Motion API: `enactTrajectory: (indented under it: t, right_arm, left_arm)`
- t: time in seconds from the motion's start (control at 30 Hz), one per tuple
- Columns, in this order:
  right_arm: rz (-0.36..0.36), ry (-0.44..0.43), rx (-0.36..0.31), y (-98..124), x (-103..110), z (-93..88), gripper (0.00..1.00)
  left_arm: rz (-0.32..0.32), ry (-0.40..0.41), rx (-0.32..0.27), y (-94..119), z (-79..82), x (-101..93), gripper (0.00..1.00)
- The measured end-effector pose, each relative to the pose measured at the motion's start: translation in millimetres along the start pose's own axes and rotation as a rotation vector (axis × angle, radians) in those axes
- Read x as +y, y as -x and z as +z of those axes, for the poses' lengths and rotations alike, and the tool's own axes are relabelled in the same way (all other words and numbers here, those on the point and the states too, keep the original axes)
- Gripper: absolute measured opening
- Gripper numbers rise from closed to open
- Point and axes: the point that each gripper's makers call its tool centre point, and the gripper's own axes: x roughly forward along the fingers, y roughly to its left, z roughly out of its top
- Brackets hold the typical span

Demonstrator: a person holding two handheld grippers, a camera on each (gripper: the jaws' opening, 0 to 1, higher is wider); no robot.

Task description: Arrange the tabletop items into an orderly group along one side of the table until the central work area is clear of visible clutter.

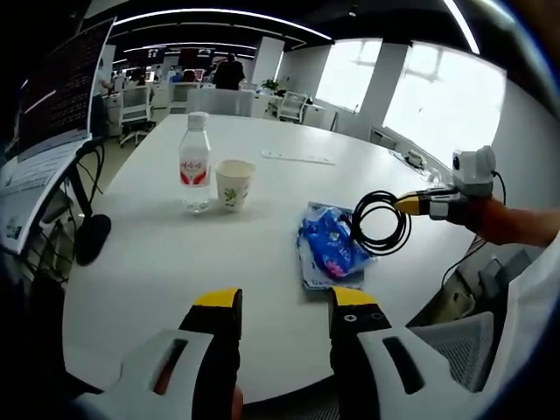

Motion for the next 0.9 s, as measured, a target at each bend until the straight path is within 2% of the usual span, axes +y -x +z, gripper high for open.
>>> enactTrajectory:
  t: [0.23,0.33,0.6,0.73,0.9]
  right_arm:
    - [-0.045,-0.008,-0.056,14.7,-11.7,18.2,0.0]
    - [-0.069,-0.026,-0.068,19.8,-21.5,20.5,0.0]
    - [-0.139,-0.067,-0.051,31.9,-54.0,6.7,0.0]
    - [-0.173,-0.095,-0.028,36.6,-71.5,-8.8,0.0]
    - [-0.194,-0.126,-0.002,41.2,-82.2,-22.5,0.0]
  left_arm:
    - [-0.005,-0.003,0.003,-0.4,-0.3,-2.3,0.38]
    - [-0.009,-0.005,0.003,-1.0,-0.3,-3.7,0.38]
    - [-0.018,-0.017,0.005,-2.7,2.0,-7.8,0.38]
    - [-0.021,-0.02,0.008,-3.1,1.9,-8.3,0.38]
    - [-0.019,-0.019,0.009,-2.7,0.7,-8.2,0.38]
